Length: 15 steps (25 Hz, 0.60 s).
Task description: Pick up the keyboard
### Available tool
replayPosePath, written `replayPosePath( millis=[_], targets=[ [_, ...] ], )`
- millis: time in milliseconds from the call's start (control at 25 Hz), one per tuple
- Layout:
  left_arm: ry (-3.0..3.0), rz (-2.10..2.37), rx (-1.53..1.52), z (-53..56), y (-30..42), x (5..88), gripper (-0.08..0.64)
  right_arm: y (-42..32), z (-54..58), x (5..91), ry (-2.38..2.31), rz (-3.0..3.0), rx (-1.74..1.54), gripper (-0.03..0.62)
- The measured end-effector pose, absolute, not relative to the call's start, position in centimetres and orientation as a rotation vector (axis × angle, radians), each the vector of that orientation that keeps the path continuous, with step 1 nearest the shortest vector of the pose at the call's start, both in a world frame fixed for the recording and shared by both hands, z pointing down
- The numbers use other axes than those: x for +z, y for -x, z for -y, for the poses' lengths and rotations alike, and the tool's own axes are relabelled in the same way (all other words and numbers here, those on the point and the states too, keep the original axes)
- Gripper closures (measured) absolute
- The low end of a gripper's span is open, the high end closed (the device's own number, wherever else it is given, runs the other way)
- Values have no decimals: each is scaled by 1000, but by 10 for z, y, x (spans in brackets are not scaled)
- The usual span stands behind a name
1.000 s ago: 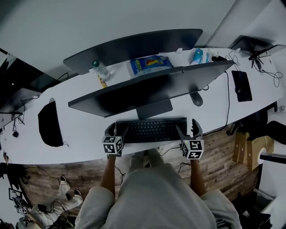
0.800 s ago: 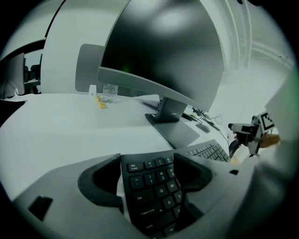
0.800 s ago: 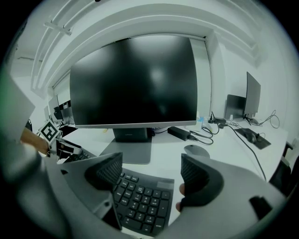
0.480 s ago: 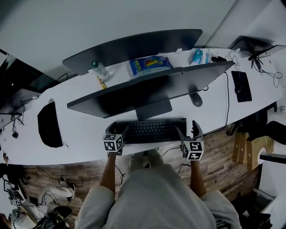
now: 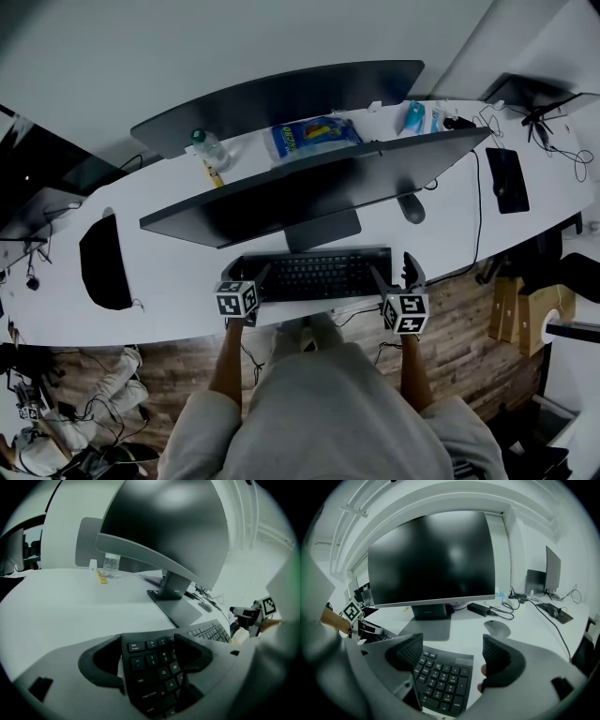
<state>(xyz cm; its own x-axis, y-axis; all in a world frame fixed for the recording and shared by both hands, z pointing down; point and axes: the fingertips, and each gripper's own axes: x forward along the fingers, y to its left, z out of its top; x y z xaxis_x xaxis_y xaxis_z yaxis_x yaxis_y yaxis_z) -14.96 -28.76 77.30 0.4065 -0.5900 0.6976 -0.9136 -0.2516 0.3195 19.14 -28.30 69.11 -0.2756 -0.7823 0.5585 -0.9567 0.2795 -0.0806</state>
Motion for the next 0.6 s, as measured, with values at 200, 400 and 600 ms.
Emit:
replayPosePath(
  millis=[200, 400, 600],
  targets=[
    [-1931, 1299, 576, 283, 149, 773, 230, -194, 284, 697, -1558, 2129, 580, 207],
    [-1918, 1298, 573, 283, 150, 775, 230, -192, 284, 699, -1551, 2128, 584, 209],
    [-1910, 1292, 580, 284, 150, 777, 230, -192, 285, 702, -1546, 2129, 593, 207]
  ],
)
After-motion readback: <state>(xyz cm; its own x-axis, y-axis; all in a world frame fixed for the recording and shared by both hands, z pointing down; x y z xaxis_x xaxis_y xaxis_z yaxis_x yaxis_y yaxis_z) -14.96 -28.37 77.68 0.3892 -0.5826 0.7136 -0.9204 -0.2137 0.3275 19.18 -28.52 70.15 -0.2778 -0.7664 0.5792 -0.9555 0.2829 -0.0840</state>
